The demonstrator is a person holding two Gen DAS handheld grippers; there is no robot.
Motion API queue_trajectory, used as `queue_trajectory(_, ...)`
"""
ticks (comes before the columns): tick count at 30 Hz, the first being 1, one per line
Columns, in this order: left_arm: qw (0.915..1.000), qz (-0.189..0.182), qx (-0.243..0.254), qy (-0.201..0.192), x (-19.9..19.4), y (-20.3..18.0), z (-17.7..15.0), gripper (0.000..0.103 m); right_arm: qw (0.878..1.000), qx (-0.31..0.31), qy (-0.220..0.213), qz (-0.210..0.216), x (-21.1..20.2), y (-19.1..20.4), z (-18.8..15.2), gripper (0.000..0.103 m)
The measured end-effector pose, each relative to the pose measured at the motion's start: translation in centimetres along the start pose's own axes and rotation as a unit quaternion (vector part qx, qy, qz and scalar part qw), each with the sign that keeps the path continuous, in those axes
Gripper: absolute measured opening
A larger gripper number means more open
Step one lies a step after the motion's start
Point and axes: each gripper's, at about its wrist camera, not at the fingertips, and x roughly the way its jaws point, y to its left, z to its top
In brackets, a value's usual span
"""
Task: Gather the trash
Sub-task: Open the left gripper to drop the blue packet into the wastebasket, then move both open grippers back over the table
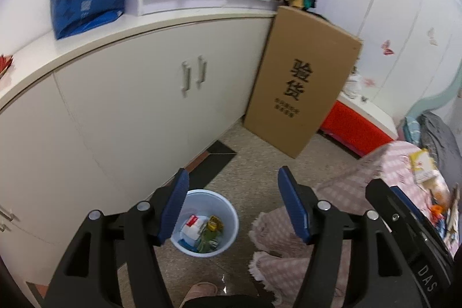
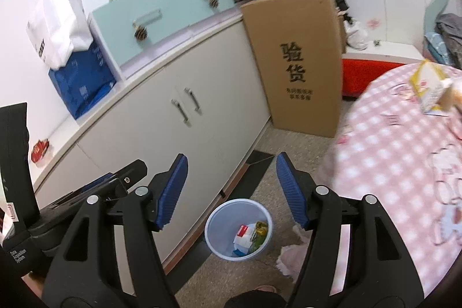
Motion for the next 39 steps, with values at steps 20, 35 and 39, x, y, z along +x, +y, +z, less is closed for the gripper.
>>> queue_trajectory(20, 0.9766, -0.129, 0.169, 0.032, -3.5, -22.3, -5.7, 0.066, 0.977, 0.109, -0.078, -0.169, -15.5, -20.1, -1.0, 0.069)
queue_trajectory(35, 0.9691, -0.132, 0.198, 0.063, 0.2, -29.2, -7.1, 0.068, 0.961, 0.049, 0.01, -0.271, -10.5, -26.7, 1.2, 0.074)
queue_trajectory(39, 0.9653, -0.144, 0.207, 0.068, 0.8, -30.3, -7.3, 0.068, 0.966, 0.076, 0.005, -0.248, -11.2, -28.5, 0.9, 0.03)
